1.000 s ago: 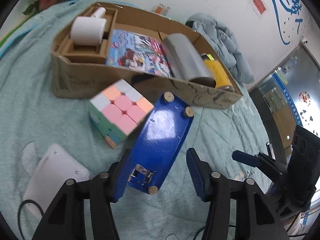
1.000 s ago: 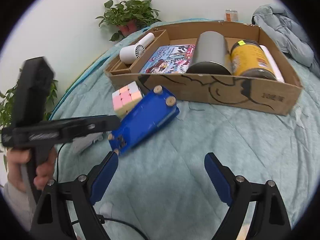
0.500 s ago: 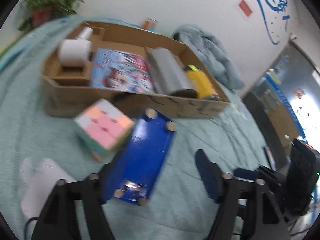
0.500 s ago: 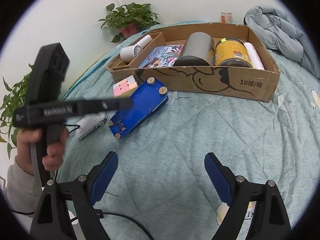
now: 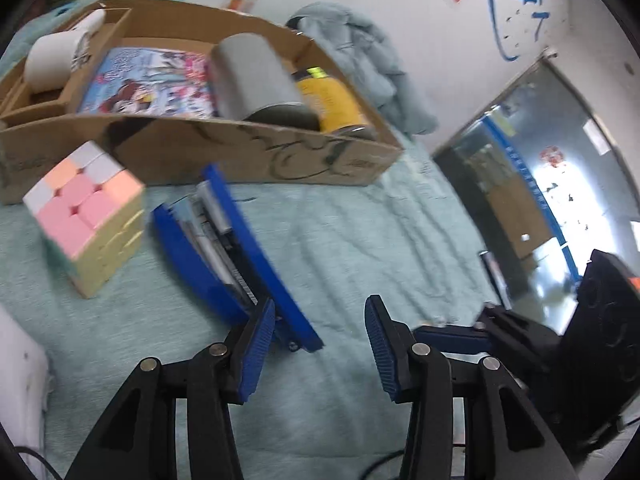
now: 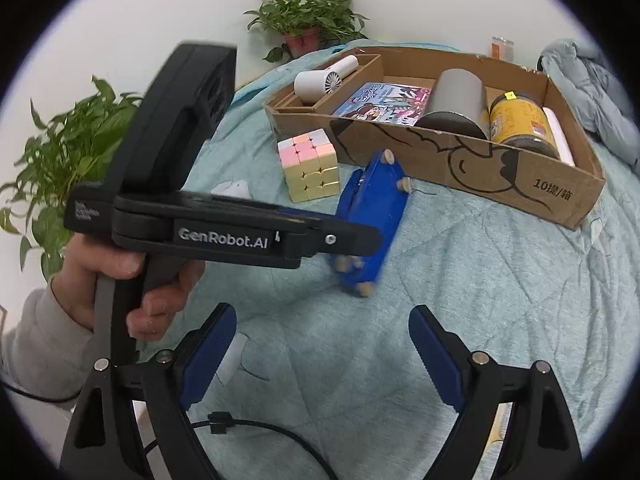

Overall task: Organize rigid objects
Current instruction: 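Move both grippers to the blue stapler and close them on it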

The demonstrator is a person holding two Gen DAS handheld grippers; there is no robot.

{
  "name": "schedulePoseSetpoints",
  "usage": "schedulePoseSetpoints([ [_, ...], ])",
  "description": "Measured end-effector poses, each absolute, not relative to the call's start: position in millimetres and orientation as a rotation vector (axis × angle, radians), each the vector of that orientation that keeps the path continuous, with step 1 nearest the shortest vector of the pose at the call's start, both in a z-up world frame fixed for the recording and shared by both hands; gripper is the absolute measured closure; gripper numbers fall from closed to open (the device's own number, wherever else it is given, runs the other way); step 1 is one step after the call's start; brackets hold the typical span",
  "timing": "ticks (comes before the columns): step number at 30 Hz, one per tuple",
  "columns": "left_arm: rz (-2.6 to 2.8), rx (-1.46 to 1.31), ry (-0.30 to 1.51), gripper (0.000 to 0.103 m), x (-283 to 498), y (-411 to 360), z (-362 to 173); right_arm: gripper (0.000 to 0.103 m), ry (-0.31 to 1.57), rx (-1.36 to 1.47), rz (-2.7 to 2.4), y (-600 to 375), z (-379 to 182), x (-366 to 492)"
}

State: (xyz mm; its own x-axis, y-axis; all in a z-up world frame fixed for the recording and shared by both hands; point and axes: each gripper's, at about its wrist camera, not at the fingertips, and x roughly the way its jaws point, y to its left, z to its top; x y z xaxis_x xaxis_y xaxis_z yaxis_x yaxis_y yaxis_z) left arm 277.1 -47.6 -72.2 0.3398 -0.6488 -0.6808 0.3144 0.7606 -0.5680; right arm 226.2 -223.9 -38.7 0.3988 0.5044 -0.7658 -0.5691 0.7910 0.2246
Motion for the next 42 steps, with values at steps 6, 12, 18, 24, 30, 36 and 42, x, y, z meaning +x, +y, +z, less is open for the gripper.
schedulePoseSetpoints([
  [6,-0.497,-0.441,0.963,0.015,272.6,-10.4,-54.4,0.015,0.901,-0.064,0.598,-219.9,-42.1,242.7],
  [12,-0.411,-0.498,0.967,0.015,266.3,21.1,-54.3,0.016,0.871,-0.174,0.557,-185.1,-68.7,272.8],
  [18,-0.418,-0.496,0.959,0.015,255.8,30.9,-51.9,0.063,0.954,-0.127,0.550,-182.0,-95.8,297.9],
  [24,-0.465,-0.508,0.972,0.015,263.2,11.4,-55.3,0.065,1.068,0.421,0.677,-246.1,-107.5,306.2],
  [30,-0.505,-0.476,1.000,0.012,275.0,-15.6,-60.6,0.054,1.061,0.664,0.592,-315.6,-120.8,292.6],
  [36,-0.563,-0.492,1.046,0.008,290.9,-39.8,-74.6,0.015,0.867,0.221,0.451,-309.0,-75.5,259.2],
  [42,-0.621,-0.548,1.099,0.008,310.5,-55.7,-91.9,0.020,0.822,0.036,0.428,-258.4,-84.3,254.9],
])
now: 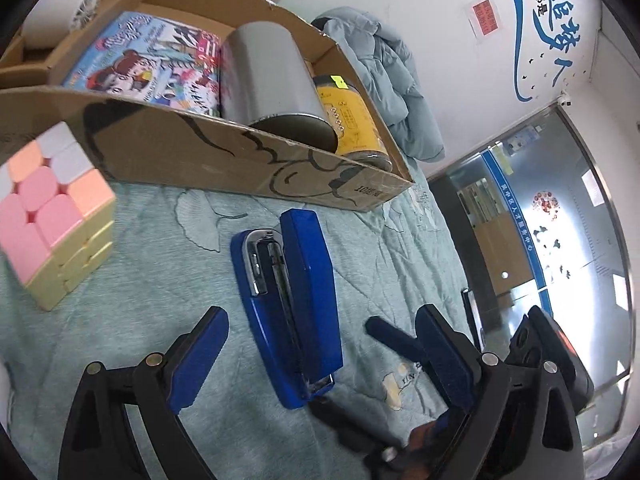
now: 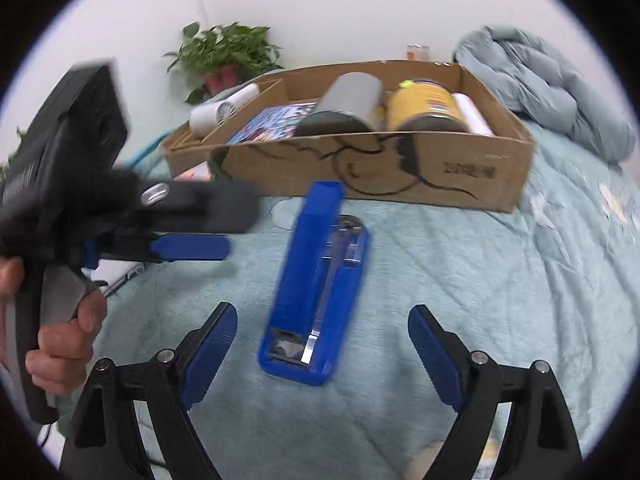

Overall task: Organize rigid objects
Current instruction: 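Move both grippers to the blue stapler and close them on it, then lift the blue stapler with both grippers and lower it beside the fan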

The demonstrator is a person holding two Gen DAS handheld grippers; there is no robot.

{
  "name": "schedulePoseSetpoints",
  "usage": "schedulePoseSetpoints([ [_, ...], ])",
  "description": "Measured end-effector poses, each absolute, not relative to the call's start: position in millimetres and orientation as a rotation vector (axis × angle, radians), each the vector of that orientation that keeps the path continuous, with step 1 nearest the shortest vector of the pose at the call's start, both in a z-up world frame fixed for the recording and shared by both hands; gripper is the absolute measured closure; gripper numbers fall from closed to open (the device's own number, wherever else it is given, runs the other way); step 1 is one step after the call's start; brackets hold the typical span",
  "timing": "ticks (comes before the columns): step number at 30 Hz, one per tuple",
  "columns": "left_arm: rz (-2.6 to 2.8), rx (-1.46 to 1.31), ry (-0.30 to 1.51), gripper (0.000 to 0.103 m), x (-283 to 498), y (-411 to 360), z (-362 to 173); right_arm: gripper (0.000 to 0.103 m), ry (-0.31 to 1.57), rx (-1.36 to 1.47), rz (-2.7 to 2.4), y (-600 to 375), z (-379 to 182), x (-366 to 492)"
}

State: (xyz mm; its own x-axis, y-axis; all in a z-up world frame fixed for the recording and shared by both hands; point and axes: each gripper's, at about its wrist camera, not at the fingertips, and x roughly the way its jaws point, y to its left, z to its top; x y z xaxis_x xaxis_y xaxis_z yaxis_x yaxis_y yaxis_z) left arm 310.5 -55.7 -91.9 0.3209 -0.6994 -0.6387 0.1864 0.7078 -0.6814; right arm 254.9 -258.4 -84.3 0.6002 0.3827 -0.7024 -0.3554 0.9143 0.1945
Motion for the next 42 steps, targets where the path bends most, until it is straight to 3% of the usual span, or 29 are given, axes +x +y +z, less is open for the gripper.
schedulePoseSetpoints([
  [5,-0.649,-0.578,1.132,0.010,319.6,-59.1,-102.8,0.053,0.818,0.017,0.393,-247.0,-89.3,262.5],
  [7,-0.650,-0.576,1.140,0.014,320.8,-62.0,-106.3,0.073,0.840,0.002,0.361,-244.5,-92.6,269.6],
  [16,-0.646,-0.589,1.189,0.015,319.2,-70.0,-121.9,0.075,0.980,0.317,0.375,-273.4,-98.1,285.3],
  [22,-0.649,-0.608,1.209,0.032,313.5,-71.4,-128.9,0.075,1.075,0.534,0.440,-291.6,-104.8,283.5],
  [26,-0.618,-0.578,1.221,0.048,311.2,-68.9,-129.9,0.075,1.083,0.535,0.433,-288.4,-103.5,274.2],
  [29,-0.613,-0.565,1.216,0.048,308.6,-65.0,-127.1,0.075,1.078,0.487,0.423,-282.4,-97.2,273.8],
  [42,-0.518,-0.389,0.962,0.048,316.0,-24.6,-5.2,0.076,0.861,0.309,0.516,-221.3,-13.8,309.2],
])
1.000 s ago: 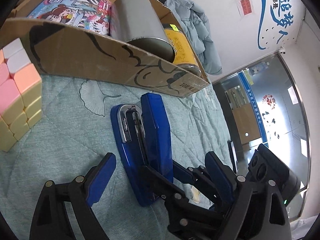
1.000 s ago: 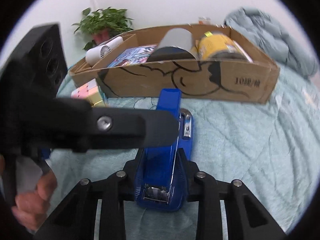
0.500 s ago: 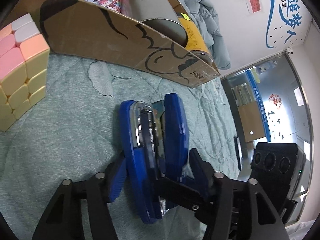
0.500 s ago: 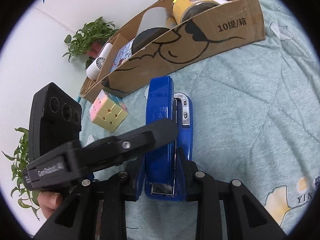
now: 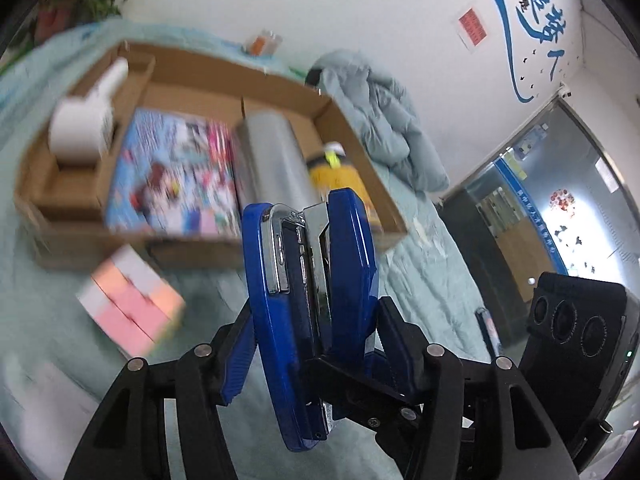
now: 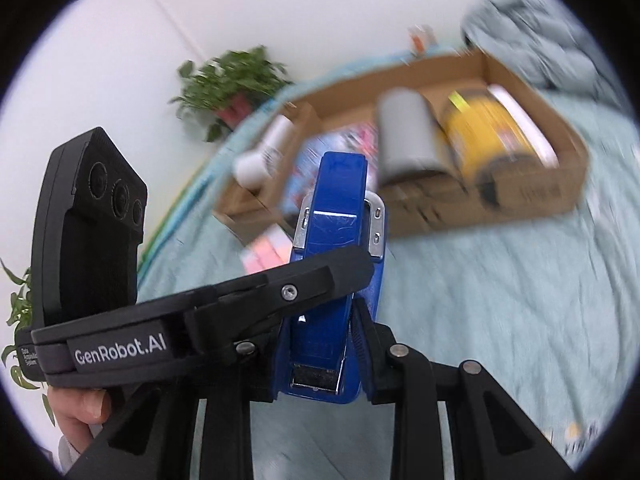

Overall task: Organize rigid objects
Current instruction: 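Lift the blue stapler with both grippers and lower it beside the fan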

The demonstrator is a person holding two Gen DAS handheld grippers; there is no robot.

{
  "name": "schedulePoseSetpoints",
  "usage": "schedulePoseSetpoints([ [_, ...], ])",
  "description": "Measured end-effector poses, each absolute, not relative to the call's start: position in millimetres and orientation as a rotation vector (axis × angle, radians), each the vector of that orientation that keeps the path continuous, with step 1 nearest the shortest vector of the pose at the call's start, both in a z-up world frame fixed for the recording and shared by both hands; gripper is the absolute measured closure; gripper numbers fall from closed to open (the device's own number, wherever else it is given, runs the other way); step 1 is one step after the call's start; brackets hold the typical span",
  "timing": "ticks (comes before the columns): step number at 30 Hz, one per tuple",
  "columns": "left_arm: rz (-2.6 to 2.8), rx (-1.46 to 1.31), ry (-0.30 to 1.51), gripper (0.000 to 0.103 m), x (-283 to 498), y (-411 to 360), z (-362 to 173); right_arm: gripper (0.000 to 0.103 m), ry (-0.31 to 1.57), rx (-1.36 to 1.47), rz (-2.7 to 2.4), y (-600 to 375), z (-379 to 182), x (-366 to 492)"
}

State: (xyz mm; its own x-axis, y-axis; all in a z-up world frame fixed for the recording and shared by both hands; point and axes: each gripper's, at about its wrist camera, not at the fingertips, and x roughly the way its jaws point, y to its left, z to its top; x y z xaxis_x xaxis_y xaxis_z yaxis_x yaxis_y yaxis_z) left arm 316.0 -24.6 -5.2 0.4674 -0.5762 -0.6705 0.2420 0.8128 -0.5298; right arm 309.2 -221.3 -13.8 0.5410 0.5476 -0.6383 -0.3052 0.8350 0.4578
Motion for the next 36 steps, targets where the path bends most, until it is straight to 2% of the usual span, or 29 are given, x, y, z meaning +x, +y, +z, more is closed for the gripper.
schedulePoseSetpoints([
  [6,-0.500,-0.338,0.888,0.051,358.6,7.3,44.3,0.076,0.800,0.279,0.578,-194.5,17.5,353.2],
  [11,-0.500,-0.359,0.890,0.051,404.7,38.8,55.1,0.076,0.801,0.265,0.581,-175.1,28.9,394.6],
  [17,-0.496,-0.415,0.940,0.052,453.6,65.0,33.7,0.076,0.850,0.243,0.591,-164.3,18.8,427.3],
  [26,-0.460,-0.432,1.115,0.054,480.0,76.5,-50.5,0.076,1.033,0.249,0.502,-146.3,-44.7,453.4],
  [36,-0.415,-0.413,0.981,0.051,455.2,100.9,-21.5,0.075,1.076,0.227,0.390,-131.0,-49.9,454.1],
])
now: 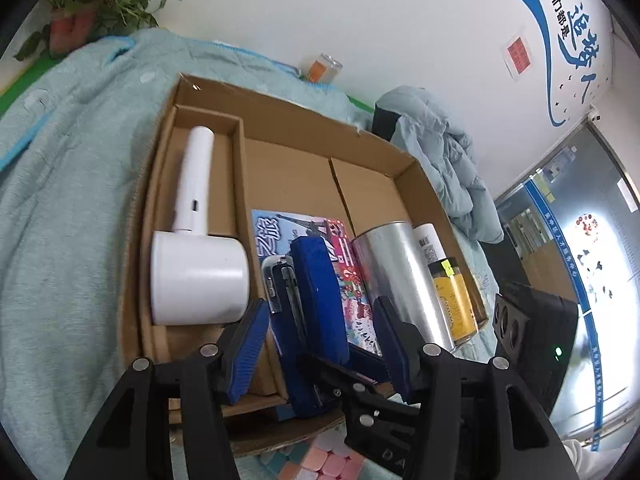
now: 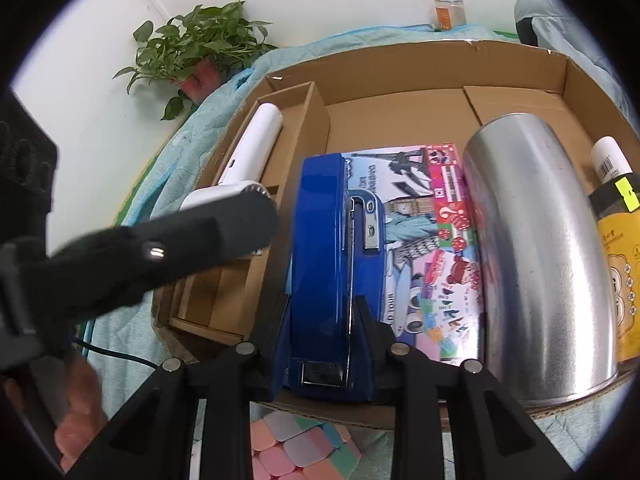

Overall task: Organize rigid objects
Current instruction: 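Lift the blue stapler with both grippers and lower it beside the fan, then open both grippers and move them to the white rectangular case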

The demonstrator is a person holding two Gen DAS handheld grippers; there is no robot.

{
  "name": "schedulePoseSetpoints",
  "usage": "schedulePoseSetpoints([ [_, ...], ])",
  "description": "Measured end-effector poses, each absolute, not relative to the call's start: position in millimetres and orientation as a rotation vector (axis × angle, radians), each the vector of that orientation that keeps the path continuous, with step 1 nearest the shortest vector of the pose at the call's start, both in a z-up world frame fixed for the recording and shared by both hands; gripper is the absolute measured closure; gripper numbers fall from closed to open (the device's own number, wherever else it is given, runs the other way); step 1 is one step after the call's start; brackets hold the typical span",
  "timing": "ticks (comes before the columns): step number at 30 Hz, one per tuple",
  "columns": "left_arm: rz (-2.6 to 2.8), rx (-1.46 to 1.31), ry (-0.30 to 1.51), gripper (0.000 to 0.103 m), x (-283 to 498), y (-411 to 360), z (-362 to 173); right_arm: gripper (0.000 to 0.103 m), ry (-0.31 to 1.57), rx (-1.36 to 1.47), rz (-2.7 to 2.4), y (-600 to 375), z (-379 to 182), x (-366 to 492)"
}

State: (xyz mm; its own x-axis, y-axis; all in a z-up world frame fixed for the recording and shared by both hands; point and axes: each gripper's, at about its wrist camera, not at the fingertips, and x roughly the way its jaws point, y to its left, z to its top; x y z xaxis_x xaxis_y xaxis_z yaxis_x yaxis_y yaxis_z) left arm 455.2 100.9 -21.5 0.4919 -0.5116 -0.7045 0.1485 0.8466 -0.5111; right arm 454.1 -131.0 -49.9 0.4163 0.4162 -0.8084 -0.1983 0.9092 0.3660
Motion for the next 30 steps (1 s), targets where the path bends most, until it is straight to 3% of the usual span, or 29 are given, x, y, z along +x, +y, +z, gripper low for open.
schedulePoseSetpoints([
  [5,-0.367,-0.395,0.914,0.049,425.4,110.0,-2.5,0.074,1.093,0.228,0.398,-124.9,-49.4,459.4],
  [9,-0.259,-0.341,0.809,0.026,391.9,115.3,14.1,0.072,1.064,0.251,0.440,-131.9,-41.9,454.0],
  [10,-0.217,-0.306,0.780,0.020,380.5,115.0,18.8,0.062,0.997,0.223,0.441,-134.6,-31.7,444.9],
  [11,-0.191,-0.286,0.762,0.005,373.4,115.6,21.3,0.049,0.914,0.180,0.436,-136.8,-18.7,432.1],
  [12,-0.156,-0.267,0.721,0.001,360.3,116.3,25.1,0.014,0.817,0.150,0.430,-140.5,-4.9,415.9],
  [13,-0.136,-0.257,0.683,0.001,348.0,117.4,27.6,0.000,0.737,0.141,0.428,-144.3,5.7,400.9],
  [15,-0.115,-0.245,0.674,0.001,330.6,119.4,26.7,0.000,0.649,0.124,0.461,-153.5,16.3,376.8],
  [20,-0.093,-0.238,0.747,0.001,304.7,114.5,6.4,0.000,0.643,0.058,0.590,-158.1,4.7,342.8],
  [30,-0.072,-0.255,0.962,0.003,255.5,128.5,-53.0,0.001,0.934,0.074,0.899,-130.1,-55.5,283.0],
])
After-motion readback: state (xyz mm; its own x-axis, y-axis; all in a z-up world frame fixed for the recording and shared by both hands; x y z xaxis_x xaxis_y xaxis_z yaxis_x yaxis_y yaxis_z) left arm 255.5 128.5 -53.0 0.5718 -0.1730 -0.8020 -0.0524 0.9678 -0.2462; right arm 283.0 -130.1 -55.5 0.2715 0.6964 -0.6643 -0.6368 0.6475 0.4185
